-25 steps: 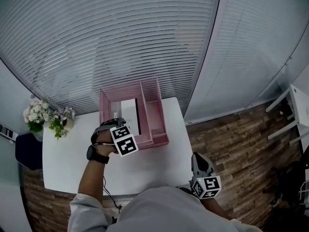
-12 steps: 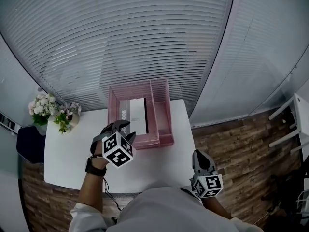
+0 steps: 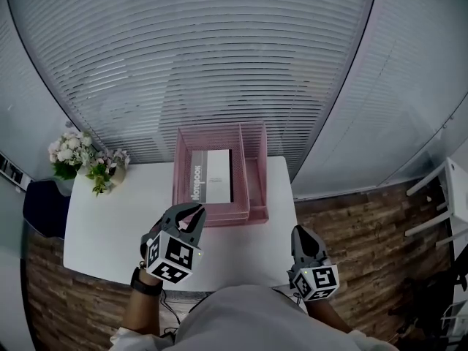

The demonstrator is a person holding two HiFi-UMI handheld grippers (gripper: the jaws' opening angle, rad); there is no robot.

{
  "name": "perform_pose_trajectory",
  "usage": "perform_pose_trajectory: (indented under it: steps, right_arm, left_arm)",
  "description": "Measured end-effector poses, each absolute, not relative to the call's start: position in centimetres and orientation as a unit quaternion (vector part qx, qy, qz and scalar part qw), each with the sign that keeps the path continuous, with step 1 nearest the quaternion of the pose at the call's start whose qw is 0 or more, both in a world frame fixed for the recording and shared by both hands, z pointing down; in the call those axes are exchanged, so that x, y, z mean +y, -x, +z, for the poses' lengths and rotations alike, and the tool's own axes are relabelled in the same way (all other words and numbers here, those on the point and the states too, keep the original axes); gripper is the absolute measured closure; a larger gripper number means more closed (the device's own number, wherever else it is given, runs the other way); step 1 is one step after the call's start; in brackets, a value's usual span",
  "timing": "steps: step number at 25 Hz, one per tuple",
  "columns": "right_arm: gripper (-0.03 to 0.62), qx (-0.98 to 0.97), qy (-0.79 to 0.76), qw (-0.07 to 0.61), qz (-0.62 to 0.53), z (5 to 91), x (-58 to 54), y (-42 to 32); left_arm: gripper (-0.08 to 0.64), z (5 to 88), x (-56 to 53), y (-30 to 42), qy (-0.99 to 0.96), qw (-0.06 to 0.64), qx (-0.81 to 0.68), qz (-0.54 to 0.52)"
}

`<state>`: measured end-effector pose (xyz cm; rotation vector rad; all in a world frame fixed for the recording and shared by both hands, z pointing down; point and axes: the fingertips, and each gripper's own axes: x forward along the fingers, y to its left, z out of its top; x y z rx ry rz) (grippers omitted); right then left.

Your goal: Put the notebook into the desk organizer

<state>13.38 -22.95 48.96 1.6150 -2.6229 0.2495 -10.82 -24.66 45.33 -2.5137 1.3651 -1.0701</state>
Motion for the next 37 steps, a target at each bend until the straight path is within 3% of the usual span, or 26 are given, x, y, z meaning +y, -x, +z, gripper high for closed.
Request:
perform_pose_trajectory:
  steps: [18,37]
  right_arm:
    - [0.58,-0.865,-0.498,0.034,0.053,47.3,-21.8,-10.3]
    - [0.58,-0.868,-0.493,0.038,0.051,47.5,-21.7,-9.4]
  left_arm:
    - [0.552,46.4,-18.1,12.0,0.851,-0.046,0.5,-0.151]
    - [0.552,46.7,-18.2,11.6,0.859,-0.044,0.488,-0.147]
